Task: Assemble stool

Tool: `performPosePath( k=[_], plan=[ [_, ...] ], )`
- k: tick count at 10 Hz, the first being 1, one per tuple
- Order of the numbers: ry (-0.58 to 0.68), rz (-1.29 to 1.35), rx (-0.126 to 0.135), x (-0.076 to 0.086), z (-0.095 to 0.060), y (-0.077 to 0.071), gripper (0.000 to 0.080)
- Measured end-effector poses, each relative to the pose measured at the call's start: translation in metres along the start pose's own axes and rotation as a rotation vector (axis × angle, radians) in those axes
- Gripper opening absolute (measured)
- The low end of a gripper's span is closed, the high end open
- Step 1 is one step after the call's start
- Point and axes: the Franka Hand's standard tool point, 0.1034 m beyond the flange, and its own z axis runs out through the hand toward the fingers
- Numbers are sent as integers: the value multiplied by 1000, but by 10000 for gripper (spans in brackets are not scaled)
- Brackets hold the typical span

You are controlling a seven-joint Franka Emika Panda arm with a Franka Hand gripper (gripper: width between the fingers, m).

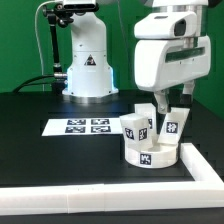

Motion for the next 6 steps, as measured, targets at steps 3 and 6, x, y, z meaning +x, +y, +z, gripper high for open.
performPosePath(
  k=[3, 6],
  plan=[
    [-13, 3, 0, -6, 10, 2, 649],
    [-13, 11, 0, -7, 10, 4, 392]
  ],
)
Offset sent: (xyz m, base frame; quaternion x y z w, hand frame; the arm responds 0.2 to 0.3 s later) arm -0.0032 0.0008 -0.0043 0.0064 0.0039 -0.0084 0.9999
